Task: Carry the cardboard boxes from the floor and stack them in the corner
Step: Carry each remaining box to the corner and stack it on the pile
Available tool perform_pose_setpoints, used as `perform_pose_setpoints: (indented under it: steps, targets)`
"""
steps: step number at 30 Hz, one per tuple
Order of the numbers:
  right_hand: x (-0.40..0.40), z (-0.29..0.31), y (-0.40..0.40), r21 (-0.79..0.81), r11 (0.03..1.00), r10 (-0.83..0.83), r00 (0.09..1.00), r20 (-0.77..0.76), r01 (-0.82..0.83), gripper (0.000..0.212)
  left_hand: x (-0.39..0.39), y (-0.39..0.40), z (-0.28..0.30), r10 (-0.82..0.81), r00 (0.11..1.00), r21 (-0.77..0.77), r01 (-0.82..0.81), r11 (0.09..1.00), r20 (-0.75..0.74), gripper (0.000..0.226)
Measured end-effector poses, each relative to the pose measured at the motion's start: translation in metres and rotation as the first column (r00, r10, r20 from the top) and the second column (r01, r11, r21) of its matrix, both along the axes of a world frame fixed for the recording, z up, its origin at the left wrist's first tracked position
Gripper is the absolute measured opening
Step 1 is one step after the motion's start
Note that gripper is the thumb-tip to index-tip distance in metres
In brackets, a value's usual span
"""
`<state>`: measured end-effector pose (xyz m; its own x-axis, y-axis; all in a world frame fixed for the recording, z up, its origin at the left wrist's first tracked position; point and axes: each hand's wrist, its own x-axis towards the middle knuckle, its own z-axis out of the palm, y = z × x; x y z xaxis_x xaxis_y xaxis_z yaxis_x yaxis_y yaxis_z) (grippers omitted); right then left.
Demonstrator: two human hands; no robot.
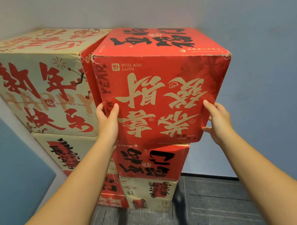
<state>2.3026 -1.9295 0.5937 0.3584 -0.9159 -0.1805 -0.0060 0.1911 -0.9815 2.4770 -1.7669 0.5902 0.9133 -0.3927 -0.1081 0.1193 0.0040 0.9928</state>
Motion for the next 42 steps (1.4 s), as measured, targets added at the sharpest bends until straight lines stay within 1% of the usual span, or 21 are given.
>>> perform_pose_setpoints:
  steps: [4, 8, 21, 26, 30, 38, 42]
  targets:
    - [0.004, -0.001, 0.008, -0.001, 1.000, -0.009, 1.000, 0.008, 0.009, 0.038, 0.011, 0.005, 0.009, -0.033, 0.999, -0.028, 0.032, 0.999, -0.015, 0.046]
    - [0.007, -0.003, 0.012, 0.006, 1.000, -0.016, 1.000, 0.011, 0.016, 0.039, 0.020, 0.009, 0.014, -0.049, 0.999, -0.014, 0.050, 0.999, 0.016, 0.043]
    - [0.013, -0.005, 0.022, -0.022, 0.999, -0.035, 0.999, -0.035, 0.034, 0.040, 0.030, 0.017, 0.006, -0.080, 0.996, -0.012, 0.080, 0.997, 0.027, 0.048]
    - [0.011, 0.000, 0.023, -0.043, 0.998, -0.037, 0.999, -0.033, 0.036, 0.034, 0.027, 0.017, 0.002, -0.071, 0.997, -0.030, 0.071, 0.997, 0.003, 0.047]
    - [0.011, -0.001, 0.024, -0.034, 0.999, -0.031, 0.999, -0.036, 0.030, 0.038, 0.028, 0.018, 0.002, -0.068, 0.998, -0.033, 0.068, 0.997, 0.000, 0.046]
    - [0.011, -0.005, 0.028, 0.003, 1.000, -0.030, 0.999, -0.021, 0.030, 0.039, 0.032, 0.016, 0.001, -0.068, 0.997, -0.010, 0.068, 0.998, 0.031, 0.045]
    - [0.011, -0.005, 0.027, 0.000, 1.000, -0.019, 0.999, -0.041, 0.019, 0.041, 0.033, 0.015, -0.004, -0.073, 0.997, 0.056, 0.071, 0.996, 0.027, 0.050]
